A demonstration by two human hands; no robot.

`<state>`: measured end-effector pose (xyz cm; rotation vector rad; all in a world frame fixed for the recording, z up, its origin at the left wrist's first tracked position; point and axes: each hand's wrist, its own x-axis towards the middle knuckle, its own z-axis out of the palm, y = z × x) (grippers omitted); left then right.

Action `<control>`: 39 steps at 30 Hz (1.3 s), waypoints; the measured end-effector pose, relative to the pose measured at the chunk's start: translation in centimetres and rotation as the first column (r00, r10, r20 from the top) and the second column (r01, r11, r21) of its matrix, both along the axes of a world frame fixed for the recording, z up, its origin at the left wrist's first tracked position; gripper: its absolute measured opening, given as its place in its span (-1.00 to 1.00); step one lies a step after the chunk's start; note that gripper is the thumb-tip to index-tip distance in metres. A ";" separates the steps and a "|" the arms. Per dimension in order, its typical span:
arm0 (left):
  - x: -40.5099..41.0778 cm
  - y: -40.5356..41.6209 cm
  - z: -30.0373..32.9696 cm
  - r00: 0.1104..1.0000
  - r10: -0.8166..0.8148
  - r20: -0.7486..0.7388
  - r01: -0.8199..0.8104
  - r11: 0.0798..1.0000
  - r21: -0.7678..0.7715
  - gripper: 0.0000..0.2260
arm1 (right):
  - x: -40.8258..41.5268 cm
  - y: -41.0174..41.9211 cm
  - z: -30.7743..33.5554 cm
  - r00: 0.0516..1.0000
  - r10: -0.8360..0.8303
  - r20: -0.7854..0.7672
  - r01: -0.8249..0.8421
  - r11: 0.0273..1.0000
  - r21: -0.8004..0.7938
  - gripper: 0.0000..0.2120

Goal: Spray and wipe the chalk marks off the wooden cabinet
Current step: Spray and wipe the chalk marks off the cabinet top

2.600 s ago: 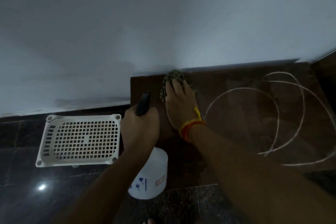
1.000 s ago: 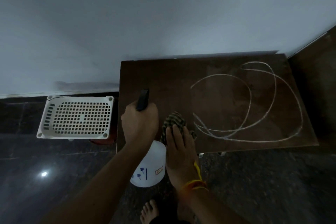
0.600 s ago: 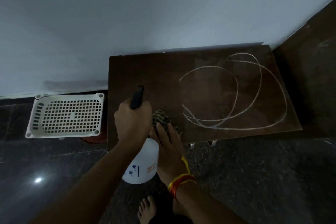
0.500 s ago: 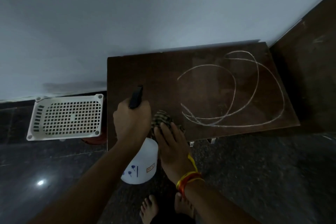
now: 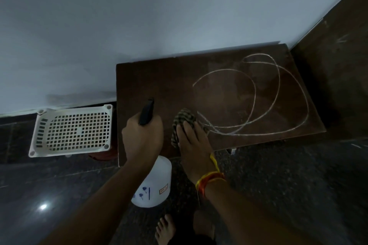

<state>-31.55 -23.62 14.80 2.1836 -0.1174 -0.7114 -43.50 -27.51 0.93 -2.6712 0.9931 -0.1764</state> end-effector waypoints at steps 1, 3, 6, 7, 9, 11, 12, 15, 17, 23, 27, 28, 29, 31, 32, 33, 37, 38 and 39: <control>0.1 0.2 0.2 1.000 0.004 0.003 -0.004 1.000 0.003 -0.84 | -0.6 0.7 -0.1 1.000 0.006 -0.016 -0.006 1.000 -0.003 -0.37; 0.5 0.4 0.5 1.000 0.007 -0.002 -0.007 1.000 -0.006 -0.83 | -1.8 1.9 -0.3 1.000 0.016 -0.024 -0.016 1.000 -0.002 -0.35; 1.1 0.2 0.8 1.000 0.001 -0.011 -0.001 1.000 -0.016 -0.84 | -1.6 1.7 -0.4 1.000 0.006 -0.012 -0.006 1.000 -0.016 -0.38; 1.2 0.1 0.7 1.000 -0.001 -0.013 0.000 1.000 -0.019 -0.84 | -1.0 1.2 -0.3 1.000 0.008 -0.022 -0.008 1.000 -0.016 -0.36; 1.4 -0.2 0.3 1.000 0.008 -0.016 -0.008 1.000 -0.025 -0.85 | 0.6 -0.1 -0.1 1.000 0.005 -0.022 -0.006 1.000 -0.007 -0.40; 1.5 -0.3 -0.1 1.000 0.010 -0.015 -0.010 1.000 -0.024 -0.86 | 2.2 -1.6 0.1 1.000 -0.008 -0.026 0.008 1.000 0.004 -0.44; 1.6 -0.3 -0.3 1.000 0.011 -0.017 -0.011 1.000 -0.023 -0.86 | 2.7 -2.1 0.2 0.999 -0.011 -0.035 0.011 1.000 -0.004 -0.45; 2.0 -0.2 -0.6 0.999 0.024 -0.035 -0.024 0.999 -0.020 -0.87 | 2.8 -2.3 -0.1 0.999 -0.022 -0.040 0.022 1.000 -0.006 -0.48; 2.2 0.0 -0.5 0.999 0.038 -0.036 -0.038 0.999 -0.010 -0.85 | 2.3 -1.8 -0.2 0.999 -0.035 -0.029 0.035 0.999 0.001 -0.49; 3.2 -0.1 -1.0 0.998 0.041 -0.049 -0.041 0.999 -0.008 -0.84 | 4.5 -3.7 -0.5 0.997 -0.072 -0.024 0.070 0.996 -0.054 -0.51; 3.7 -0.4 -1.6 0.999 0.027 -0.036 -0.028 0.999 -0.023 -0.84 | 6.5 -5.6 -0.9 0.996 -0.093 -0.009 0.092 0.992 -0.085 -0.51; 3.8 -0.5 -1.7 0.999 0.029 -0.043 -0.030 0.999 -0.026 -0.84 | 6.4 -5.4 -0.8 0.995 -0.097 -0.001 0.097 0.992 -0.085 -0.51; 3.9 -0.6 -1.7 0.998 0.035 -0.053 -0.036 0.999 -0.028 -0.84 | 6.0 -4.9 -0.7 0.995 -0.103 0.004 0.103 0.991 -0.085 -0.50; 4.2 -0.8 -1.6 0.996 0.046 -0.070 -0.048 0.998 -0.026 -0.85 | 4.8 -3.5 -0.4 0.994 -0.105 -0.013 0.104 0.992 -0.075 -0.47; 4.4 -1.0 -1.5 0.996 0.047 -0.079 -0.050 0.998 -0.026 -0.85 | 4.2 -2.8 -0.2 0.994 -0.101 -0.030 0.099 0.993 -0.067 -0.45; 4.5 -1.2 -1.4 0.995 0.046 -0.085 -0.048 0.998 -0.027 -0.86 | 3.7 -2.2 -0.1 0.994 -0.099 -0.042 0.096 0.993 -0.065 -0.43; 5.1 -1.9 -1.5 0.996 0.041 -0.078 -0.044 0.998 -0.037 -0.87 | 3.9 -2.6 -0.2 0.993 -0.101 -0.062 0.096 0.992 -0.078 -0.44; 5.2 -2.2 -1.6 0.997 0.035 -0.074 -0.039 0.998 -0.041 -0.87 | 4.4 -3.3 -0.3 0.993 -0.098 -0.062 0.095 0.993 -0.064 -0.46; 5.4 -2.4 -1.7 0.997 0.032 -0.069 -0.035 0.999 -0.041 -0.86 | 5.3 -4.2 -0.6 0.994 -0.086 -0.065 0.083 0.995 -0.046 -0.49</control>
